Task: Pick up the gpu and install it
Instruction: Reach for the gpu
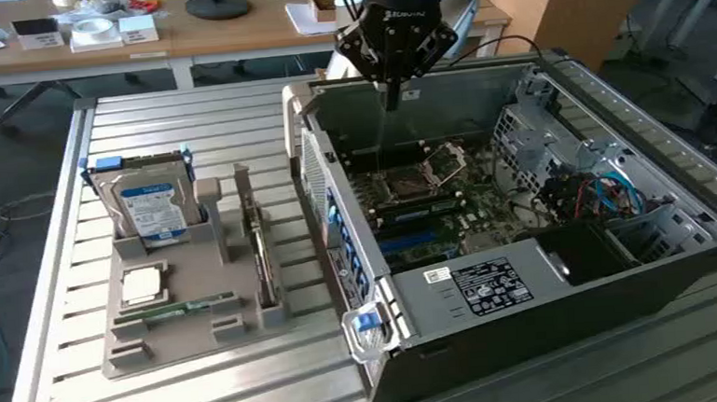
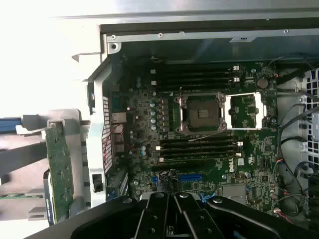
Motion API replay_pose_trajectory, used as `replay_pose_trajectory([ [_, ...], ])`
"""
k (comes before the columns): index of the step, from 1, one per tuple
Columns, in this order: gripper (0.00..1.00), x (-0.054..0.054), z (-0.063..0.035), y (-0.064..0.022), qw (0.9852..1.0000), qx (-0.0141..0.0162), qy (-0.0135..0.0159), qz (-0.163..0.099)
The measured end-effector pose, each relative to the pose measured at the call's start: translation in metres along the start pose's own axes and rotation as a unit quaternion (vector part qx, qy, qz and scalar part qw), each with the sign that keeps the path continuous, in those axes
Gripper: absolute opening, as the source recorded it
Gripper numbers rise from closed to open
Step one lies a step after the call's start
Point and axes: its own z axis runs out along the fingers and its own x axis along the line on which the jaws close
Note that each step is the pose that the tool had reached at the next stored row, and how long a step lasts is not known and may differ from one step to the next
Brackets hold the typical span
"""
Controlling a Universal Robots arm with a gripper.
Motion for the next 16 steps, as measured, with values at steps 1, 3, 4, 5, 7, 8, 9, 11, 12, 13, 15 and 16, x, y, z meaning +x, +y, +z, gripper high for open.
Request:
replay_pose_trajectory([
  [1,0.11,0.0000,0.0000,0.0000,1.0000,0.0000,0.0000,0.000],
  [3,0.11,0.0000,0.0000,0.0000,1.0000,0.0000,0.0000,0.000],
  [4,0.11,0.0000,0.0000,0.0000,1.0000,0.0000,0.0000,0.000],
  [5,0.11,0.0000,0.0000,0.0000,1.0000,0.0000,0.0000,0.000],
  [7,0.11,0.0000,0.0000,0.0000,1.0000,0.0000,0.0000,0.000],
  [8,0.11,0.0000,0.0000,0.0000,1.0000,0.0000,0.0000,0.000],
  [9,0.11,0.0004,0.0000,0.0000,1.0000,-0.0001,-0.0001,0.000],
  [11,0.11,0.0017,0.0000,-0.0001,1.0000,-0.0001,-0.0001,0.000],
  [12,0.11,0.0023,-0.0001,-0.0002,1.0000,0.0000,0.0000,0.000],
  [13,0.11,0.0032,-0.0001,-0.0002,1.0000,0.0000,0.0000,0.000],
  [15,0.11,0.0052,-0.0001,-0.0004,1.0000,0.0000,0.0000,0.000],
  [16,0.11,0.0064,-0.0002,-0.0004,1.0000,0.0000,0.0000,0.001],
])
